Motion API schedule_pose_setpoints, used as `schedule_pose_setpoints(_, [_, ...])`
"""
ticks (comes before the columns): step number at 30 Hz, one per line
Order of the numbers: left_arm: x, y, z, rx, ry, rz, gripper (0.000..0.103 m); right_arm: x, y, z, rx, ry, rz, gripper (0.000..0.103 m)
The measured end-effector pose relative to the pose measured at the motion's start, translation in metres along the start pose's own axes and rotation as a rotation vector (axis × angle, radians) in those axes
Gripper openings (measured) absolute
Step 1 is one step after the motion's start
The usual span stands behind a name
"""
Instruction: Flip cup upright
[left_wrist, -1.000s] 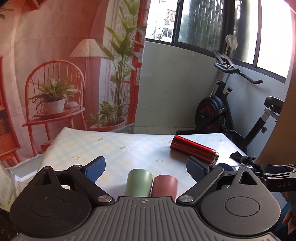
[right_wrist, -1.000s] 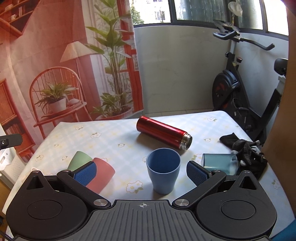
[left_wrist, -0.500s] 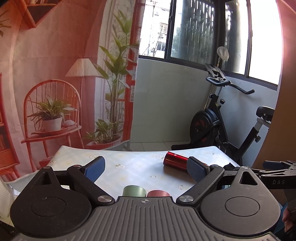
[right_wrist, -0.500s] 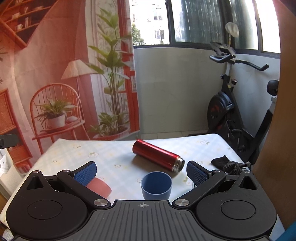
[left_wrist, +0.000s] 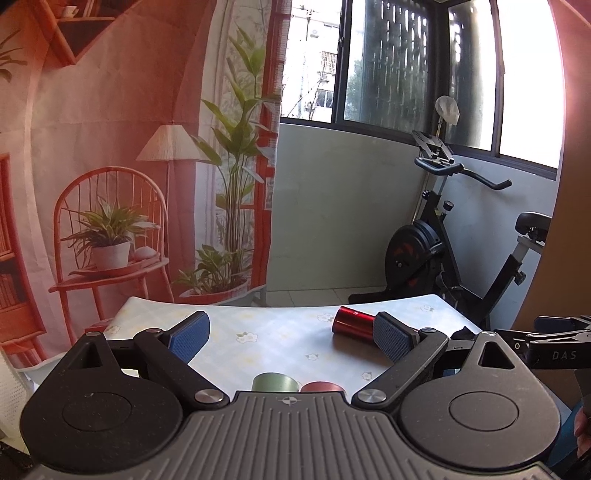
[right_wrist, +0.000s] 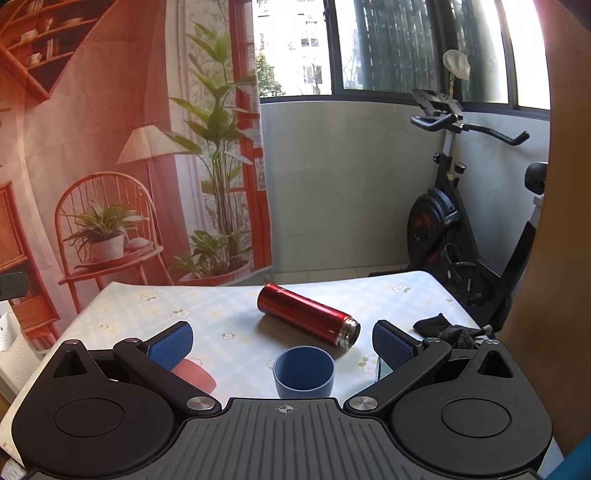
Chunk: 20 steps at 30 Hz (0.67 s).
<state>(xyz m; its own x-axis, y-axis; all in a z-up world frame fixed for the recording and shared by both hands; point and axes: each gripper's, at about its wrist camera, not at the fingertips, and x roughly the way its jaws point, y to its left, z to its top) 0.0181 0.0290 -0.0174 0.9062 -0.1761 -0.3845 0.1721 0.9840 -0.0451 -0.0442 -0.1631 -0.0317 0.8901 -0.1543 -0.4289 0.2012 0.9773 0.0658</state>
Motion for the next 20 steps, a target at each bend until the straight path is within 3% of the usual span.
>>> schedule_pose_setpoints(20, [-0.0076, -0.0016, -0.0056, 0.014, -0.05, 0.0, 0.097, 0.0004, -0.0007, -0.0011, 0.01, 0.007, 0.005, 0.103])
